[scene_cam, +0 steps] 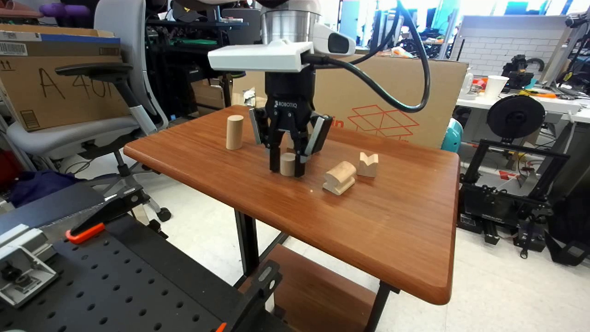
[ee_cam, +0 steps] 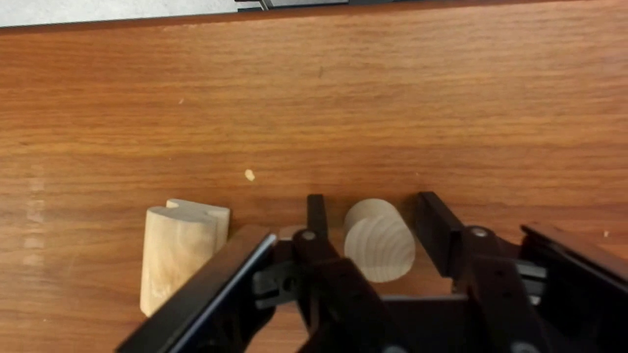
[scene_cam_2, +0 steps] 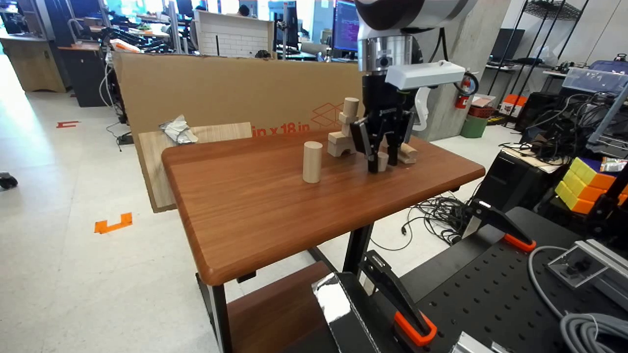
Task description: Put the small wooden cylinder on the big wooden cylinder
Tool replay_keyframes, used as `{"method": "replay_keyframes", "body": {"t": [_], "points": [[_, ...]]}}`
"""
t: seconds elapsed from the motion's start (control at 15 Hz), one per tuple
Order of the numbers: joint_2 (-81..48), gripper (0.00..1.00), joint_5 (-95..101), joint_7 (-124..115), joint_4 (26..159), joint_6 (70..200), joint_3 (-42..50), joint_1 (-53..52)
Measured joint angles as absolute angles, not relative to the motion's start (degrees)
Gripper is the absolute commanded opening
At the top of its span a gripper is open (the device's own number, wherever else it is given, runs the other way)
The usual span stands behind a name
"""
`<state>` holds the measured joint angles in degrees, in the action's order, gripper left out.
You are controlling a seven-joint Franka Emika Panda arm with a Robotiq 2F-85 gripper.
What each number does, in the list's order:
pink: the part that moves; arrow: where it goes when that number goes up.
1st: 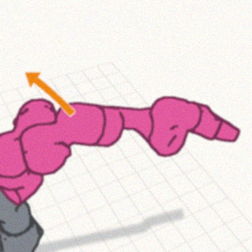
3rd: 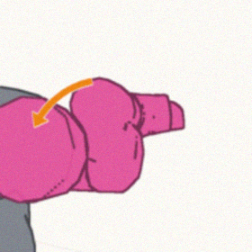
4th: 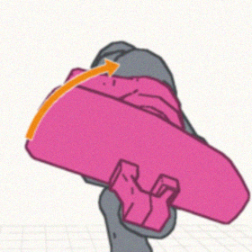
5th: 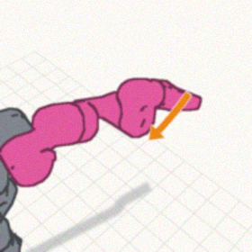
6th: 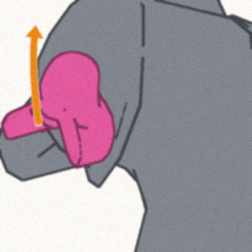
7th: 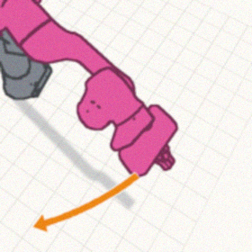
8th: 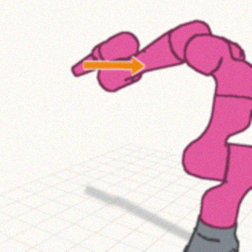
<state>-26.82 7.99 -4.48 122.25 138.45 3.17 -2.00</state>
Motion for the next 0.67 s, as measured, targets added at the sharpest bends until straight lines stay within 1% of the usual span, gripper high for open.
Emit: {"method": "replay_keyframes", "body": {"t": [0.13, 0.4, 0.67], "points": [[-26.66, 0.08, 7.99, -4.45, 122.26, 138.45, 3.12, -2.08], [-25.23, 0.08, 8.07, -4.39, 123.66, 138.38, 3.06, -2.35], [-19.95, 0.08, 8.45, -4.54, 128.31, 138.31, 2.36, -3.44]]}}
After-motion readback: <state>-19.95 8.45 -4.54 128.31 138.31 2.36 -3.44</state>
